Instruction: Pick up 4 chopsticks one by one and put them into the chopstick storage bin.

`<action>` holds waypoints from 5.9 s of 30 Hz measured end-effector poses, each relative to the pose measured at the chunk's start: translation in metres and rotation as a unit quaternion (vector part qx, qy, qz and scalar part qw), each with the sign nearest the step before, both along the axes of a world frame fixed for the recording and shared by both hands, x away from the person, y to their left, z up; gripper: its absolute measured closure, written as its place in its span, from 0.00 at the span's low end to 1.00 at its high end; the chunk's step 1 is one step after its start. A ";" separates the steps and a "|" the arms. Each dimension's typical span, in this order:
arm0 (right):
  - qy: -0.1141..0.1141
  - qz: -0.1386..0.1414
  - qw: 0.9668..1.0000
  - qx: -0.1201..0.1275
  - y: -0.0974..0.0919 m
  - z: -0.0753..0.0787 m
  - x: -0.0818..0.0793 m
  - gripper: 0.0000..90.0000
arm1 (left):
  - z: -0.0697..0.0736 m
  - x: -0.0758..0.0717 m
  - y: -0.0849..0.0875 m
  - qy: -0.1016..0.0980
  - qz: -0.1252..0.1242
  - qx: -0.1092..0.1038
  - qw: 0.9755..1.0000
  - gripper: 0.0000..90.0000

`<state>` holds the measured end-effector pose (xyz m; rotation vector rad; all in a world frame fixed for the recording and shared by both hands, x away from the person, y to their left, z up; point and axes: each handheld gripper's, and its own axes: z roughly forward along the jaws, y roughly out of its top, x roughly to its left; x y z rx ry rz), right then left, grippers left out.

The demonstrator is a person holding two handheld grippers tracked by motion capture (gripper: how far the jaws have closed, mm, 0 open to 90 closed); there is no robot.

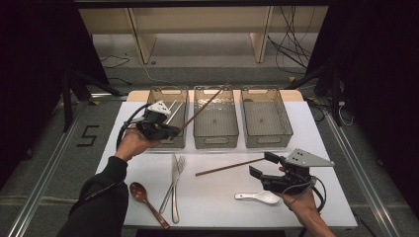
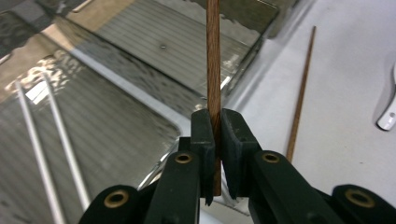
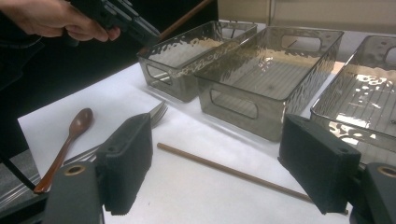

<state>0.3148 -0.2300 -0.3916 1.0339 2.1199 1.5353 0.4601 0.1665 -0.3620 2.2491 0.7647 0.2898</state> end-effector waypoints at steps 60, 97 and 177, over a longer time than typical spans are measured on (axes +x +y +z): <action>0.000 0.002 1.000 0.000 0.001 0.000 0.000 0.30 | -0.043 0.035 0.081 0.015 0.194 0.004 0.981 0.92; 0.000 0.002 1.000 0.001 0.000 0.001 0.000 0.30 | -0.027 0.032 0.051 0.020 0.181 0.032 0.983 0.39; -0.001 0.003 1.000 0.001 0.000 0.001 0.000 0.30 | -0.073 -0.021 -0.091 0.113 -0.068 0.124 0.983 0.42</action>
